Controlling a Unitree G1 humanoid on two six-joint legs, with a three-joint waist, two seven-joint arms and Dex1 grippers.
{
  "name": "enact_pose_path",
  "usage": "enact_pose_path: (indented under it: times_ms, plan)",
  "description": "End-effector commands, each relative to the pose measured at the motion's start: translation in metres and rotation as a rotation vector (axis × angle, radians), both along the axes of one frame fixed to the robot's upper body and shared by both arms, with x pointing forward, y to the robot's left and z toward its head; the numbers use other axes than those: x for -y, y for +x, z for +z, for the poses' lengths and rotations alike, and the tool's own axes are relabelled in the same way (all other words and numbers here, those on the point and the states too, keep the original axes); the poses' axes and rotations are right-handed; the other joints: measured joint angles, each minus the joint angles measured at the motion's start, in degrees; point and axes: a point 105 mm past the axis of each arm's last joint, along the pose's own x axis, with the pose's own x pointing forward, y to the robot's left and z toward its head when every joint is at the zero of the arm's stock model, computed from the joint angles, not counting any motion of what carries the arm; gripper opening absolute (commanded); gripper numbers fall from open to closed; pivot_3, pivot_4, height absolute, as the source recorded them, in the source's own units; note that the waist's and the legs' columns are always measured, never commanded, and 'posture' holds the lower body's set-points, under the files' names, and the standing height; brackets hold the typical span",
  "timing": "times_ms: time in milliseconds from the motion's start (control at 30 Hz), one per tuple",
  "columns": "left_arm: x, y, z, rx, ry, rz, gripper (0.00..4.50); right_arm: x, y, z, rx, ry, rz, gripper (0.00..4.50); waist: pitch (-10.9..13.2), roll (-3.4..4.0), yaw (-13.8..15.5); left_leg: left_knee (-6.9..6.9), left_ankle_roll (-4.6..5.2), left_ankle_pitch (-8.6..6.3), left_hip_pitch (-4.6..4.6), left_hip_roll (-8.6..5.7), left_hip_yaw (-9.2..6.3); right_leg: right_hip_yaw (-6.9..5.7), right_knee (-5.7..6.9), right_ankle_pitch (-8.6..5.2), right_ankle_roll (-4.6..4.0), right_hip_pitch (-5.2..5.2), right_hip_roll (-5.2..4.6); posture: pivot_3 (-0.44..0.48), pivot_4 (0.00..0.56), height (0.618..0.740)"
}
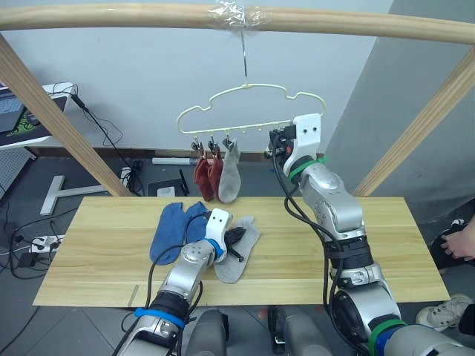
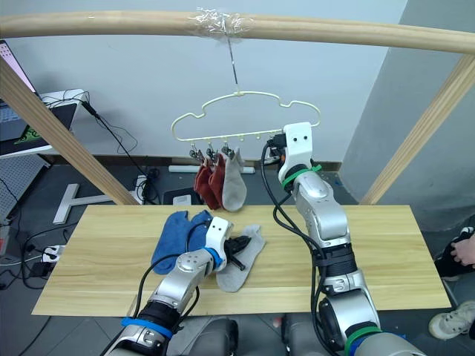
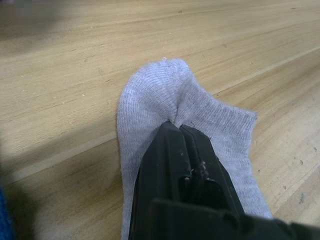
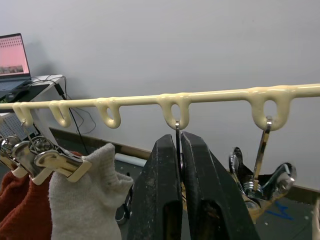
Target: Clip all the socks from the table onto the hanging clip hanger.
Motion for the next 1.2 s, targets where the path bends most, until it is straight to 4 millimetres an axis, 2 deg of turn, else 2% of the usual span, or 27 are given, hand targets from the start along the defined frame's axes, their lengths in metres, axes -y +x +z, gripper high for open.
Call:
enact_pose_path:
  times_ms: [33,133,267,367,433,533,633,800,867,1200]
  plan:
    - [0.004,-0.003,-0.002,-0.005,-0.022,-0.006,0.02,0.006,-0.001,0.014,0.037,0.015,-0.002,0.0,0.0,0.0,0.02,0.01,0.0,0.0,0.0,0.0,0.0,0.0,0.0,0.0,0.0,0.0,0.0,0.001,0.212,0.74]
    - [0.008,-0.001,0.013,0.035,-0.072,-0.031,0.02,0.01,0.0,0.016,0.04,0.013,-0.002,0.0,0.0,0.0,0.0,0.0,0.0,0.0,-0.01,0.0,0.0,0.0,0.0,0.0,0.0,0.0,0.0,0.0,0.206,0.74]
    - [0.011,0.001,0.057,0.145,-0.225,-0.064,0.02,0.014,-0.003,0.019,0.034,-0.023,0.061,0.0,0.0,0.0,0.09,0.0,0.0,0.0,-0.11,0.01,-0.04,-0.05,-0.05,0.0,0.0,-0.03,0.0,-0.004,0.2,0.74]
    - [0.012,-0.001,0.069,0.179,-0.25,-0.081,0.02,0.017,-0.004,0.019,0.015,-0.03,0.088,0.0,0.0,0.0,0.06,0.01,0.0,0.0,-0.15,0.0,-0.06,-0.08,-0.08,0.01,-0.01,-0.05,-0.02,-0.008,0.197,0.74]
    - [0.014,-0.003,0.085,0.232,-0.29,-0.105,0.02,0.021,-0.004,0.02,-0.012,-0.026,0.113,0.0,0.0,0.0,-0.03,0.0,0.0,0.0,-0.14,0.0,-0.05,-0.07,-0.08,0.0,0.0,-0.04,-0.02,-0.011,0.192,0.74]
    - [0.015,-0.01,0.12,0.361,-0.344,-0.158,0.02,0.034,-0.003,0.017,-0.17,0.145,0.125,0.0,0.0,0.0,0.02,0.0,0.0,0.0,-0.16,0.0,-0.07,-0.08,-0.09,0.01,-0.01,-0.05,-0.02,-0.011,0.19,0.74]
    - [0.016,-0.012,0.14,0.429,-0.37,-0.179,0.02,0.04,-0.004,0.014,-0.282,0.248,0.14,0.0,0.0,-0.01,0.13,0.03,0.0,0.0,-0.19,0.0,-0.13,-0.13,-0.07,0.04,-0.07,-0.04,-0.03,-0.011,0.19,0.74]
    - [0.022,-0.013,0.154,0.46,-0.393,-0.195,0.02,0.04,-0.007,0.013,-0.382,0.311,0.172,0.0,-0.01,0.0,0.12,0.04,0.0,0.0,-0.19,-0.05,-0.09,-0.09,-0.1,0.01,-0.01,-0.02,-0.04,-0.012,0.19,0.74]
    - [0.031,-0.008,0.159,0.469,-0.389,-0.195,0.02,0.037,-0.01,0.014,-0.42,0.34,0.203,0.0,-0.01,0.0,0.14,0.04,0.01,0.0,-0.2,-0.05,-0.08,-0.1,-0.11,0.01,-0.01,-0.03,-0.04,-0.013,0.189,0.74]
    - [0.037,-0.004,0.165,0.479,-0.422,-0.191,0.02,0.035,-0.016,0.017,-0.487,0.399,0.232,0.0,-0.01,0.0,0.07,0.02,0.05,-0.02,-0.26,-0.04,-0.13,-0.17,-0.16,0.01,-0.01,-0.04,-0.04,-0.013,0.189,0.74]
